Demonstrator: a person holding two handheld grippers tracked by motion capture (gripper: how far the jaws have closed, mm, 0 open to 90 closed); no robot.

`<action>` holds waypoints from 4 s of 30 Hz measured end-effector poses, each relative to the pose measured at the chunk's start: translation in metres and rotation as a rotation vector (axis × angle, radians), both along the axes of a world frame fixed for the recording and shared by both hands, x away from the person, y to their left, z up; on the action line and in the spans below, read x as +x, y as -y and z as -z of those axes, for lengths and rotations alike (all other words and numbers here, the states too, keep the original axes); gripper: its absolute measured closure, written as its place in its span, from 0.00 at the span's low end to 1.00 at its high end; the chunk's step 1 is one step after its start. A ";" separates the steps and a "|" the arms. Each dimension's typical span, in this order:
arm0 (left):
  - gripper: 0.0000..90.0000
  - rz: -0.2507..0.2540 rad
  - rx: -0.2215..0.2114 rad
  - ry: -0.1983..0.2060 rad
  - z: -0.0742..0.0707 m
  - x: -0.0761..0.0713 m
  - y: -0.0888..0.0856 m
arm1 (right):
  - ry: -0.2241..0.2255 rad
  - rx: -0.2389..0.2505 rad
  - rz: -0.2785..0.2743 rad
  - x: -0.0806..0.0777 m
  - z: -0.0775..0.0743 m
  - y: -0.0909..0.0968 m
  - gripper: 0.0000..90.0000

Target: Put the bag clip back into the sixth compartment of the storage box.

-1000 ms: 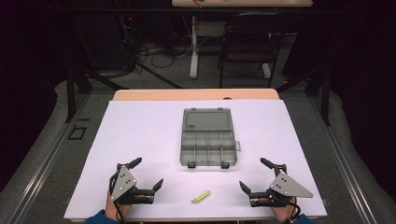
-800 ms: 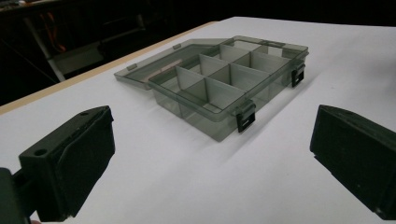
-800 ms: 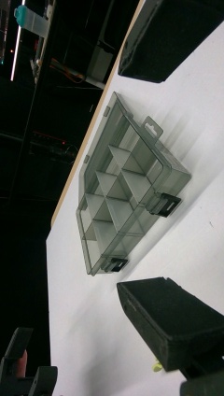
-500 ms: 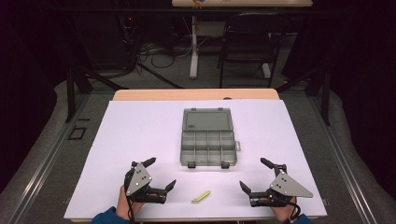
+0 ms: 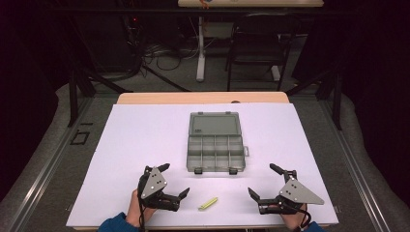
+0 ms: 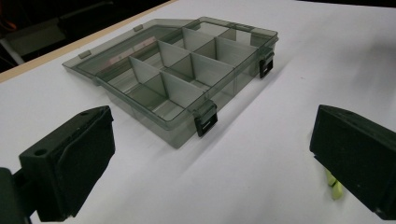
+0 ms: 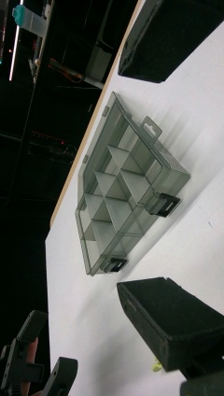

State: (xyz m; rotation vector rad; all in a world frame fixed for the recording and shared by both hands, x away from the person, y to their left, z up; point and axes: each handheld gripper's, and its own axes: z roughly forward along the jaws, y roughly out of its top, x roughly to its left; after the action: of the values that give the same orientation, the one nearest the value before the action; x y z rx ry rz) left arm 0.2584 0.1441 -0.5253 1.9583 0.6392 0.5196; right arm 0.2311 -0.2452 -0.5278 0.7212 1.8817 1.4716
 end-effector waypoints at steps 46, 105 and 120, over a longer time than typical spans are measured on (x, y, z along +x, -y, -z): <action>0.00 0.123 0.306 -0.147 0.009 -0.002 0.074 | -0.019 -0.012 -0.003 0.001 0.001 -0.001 0.00; 0.89 0.243 0.276 -0.286 0.029 -0.012 0.090 | -0.028 -0.017 -0.004 0.001 0.001 -0.001 0.00; 0.89 0.221 0.253 -0.277 0.027 -0.009 0.085 | -0.027 -0.018 -0.003 0.002 0.001 -0.001 0.00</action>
State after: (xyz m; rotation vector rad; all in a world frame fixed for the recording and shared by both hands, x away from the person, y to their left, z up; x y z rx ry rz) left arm 0.2495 0.0594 -0.5521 2.3322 0.5370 0.2001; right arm 0.2329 -0.2443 -0.5291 0.7335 1.9147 1.4515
